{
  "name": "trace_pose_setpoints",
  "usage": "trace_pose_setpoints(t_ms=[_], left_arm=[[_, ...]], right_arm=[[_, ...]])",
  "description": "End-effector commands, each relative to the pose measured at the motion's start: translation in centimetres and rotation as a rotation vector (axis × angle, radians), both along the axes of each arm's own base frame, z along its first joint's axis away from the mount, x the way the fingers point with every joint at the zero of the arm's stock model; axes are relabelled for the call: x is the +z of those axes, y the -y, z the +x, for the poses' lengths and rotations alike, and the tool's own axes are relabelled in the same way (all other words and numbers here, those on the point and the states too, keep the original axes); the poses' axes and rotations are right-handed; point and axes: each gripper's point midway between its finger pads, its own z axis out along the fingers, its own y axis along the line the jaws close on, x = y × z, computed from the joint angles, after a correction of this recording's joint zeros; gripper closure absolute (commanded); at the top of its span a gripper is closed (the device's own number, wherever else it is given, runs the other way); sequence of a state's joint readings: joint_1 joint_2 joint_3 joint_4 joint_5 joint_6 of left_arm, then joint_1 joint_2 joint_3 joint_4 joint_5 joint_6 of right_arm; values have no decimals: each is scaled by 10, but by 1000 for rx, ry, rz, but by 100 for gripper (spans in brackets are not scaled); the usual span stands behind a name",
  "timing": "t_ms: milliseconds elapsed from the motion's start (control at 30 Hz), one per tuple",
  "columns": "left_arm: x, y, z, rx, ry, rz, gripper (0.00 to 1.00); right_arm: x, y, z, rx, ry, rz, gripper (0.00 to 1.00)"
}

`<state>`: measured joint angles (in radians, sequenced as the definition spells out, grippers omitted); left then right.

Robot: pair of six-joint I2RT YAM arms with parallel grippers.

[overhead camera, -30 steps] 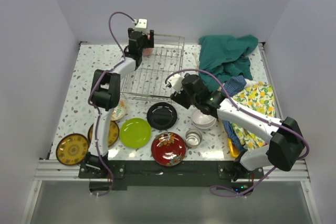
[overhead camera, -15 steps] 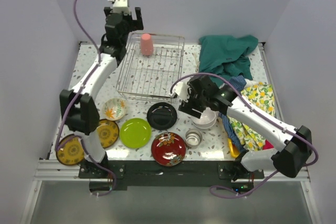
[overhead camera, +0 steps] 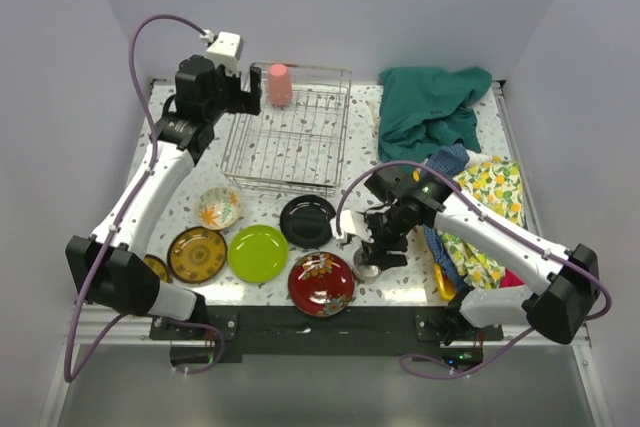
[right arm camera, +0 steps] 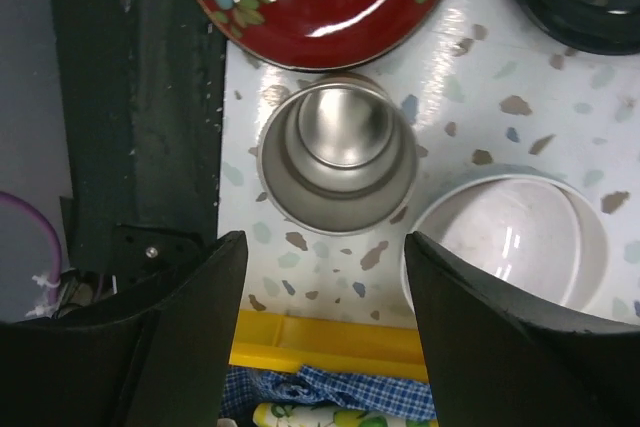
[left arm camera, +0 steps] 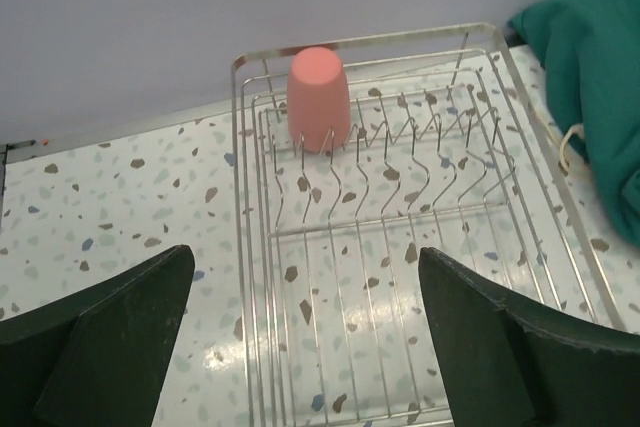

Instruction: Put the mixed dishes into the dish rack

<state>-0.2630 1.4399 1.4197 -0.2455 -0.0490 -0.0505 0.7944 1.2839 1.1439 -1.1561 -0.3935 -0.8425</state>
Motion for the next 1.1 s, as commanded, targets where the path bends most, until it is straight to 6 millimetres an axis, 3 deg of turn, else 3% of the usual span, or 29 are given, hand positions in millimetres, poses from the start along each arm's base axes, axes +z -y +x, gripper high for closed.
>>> trace_pose_setpoints(t_ms=[0,133,267,500,667,900,967,1033,1067], left_arm=[[-2,-17,-34,-63,-58,138,0],[-5,-42,-40,-54,-84,194,0],[-9,-56,-44,-24,-97,128,0],[-10,-76,-56,22,-100,67,0],[-13,-76,-64,10,-104,44,1],[-15,-64,-67,-9,-126,-58,1],[-17,-60,-65,-14,-140,-92,1],[-19,-53,-65,-14,-163,-169,1],[-22,-50,-65,-18,-179,-198,1]], right_arm=[[-5,1,-26,165,-3,73,32],[-19,4,-31,234,64,103,32],[-42,6,-34,229,85,65,33],[-54,-9,-18,166,150,78,36],[-69,-9,-15,162,151,32,63],[-72,-6,-21,223,125,-44,88],[-64,-7,-21,233,119,-50,99],[-51,-2,-27,243,95,-65,100],[-30,-12,-23,264,121,-20,100]])
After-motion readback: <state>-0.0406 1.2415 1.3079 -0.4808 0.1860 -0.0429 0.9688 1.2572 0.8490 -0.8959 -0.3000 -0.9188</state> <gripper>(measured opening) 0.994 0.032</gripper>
